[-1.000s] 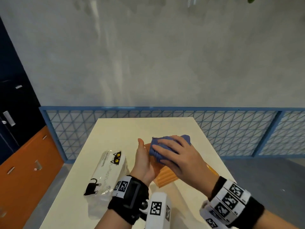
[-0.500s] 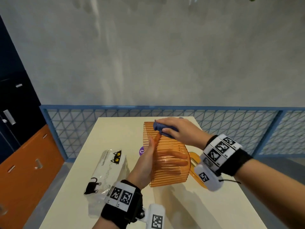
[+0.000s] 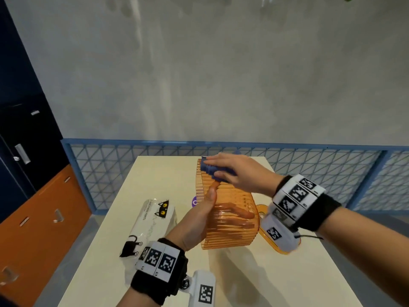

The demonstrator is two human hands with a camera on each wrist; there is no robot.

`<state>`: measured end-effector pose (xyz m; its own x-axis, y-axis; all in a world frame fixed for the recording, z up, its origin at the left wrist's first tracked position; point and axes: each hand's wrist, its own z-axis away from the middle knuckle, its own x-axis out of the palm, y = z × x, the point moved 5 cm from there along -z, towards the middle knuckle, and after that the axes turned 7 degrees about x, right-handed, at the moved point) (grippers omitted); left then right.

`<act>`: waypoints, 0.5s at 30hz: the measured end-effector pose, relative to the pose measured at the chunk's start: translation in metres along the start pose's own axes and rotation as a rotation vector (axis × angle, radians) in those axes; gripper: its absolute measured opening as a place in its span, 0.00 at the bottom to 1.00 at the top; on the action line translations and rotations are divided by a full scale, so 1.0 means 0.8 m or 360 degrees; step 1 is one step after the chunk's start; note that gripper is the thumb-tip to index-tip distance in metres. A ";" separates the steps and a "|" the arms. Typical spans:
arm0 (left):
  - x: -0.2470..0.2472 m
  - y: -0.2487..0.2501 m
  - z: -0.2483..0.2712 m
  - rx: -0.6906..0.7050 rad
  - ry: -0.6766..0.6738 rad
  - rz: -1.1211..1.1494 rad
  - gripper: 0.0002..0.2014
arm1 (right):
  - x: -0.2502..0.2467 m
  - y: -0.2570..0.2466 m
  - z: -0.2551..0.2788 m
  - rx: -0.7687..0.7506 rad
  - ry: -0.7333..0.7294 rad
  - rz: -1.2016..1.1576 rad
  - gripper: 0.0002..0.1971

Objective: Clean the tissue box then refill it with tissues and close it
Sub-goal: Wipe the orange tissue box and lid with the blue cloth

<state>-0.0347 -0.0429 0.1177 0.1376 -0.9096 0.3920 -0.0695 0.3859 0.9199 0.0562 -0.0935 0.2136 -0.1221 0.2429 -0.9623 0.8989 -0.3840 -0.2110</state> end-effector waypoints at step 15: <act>0.001 0.003 0.008 0.0122 -0.0097 -0.0242 0.37 | 0.010 -0.015 0.023 -0.0154 0.0062 -0.0132 0.22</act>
<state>-0.0411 -0.0436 0.1200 0.0925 -0.9651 0.2450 -0.1280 0.2325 0.9641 0.0367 -0.1034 0.2054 -0.1829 0.3055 -0.9344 0.9230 -0.2740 -0.2702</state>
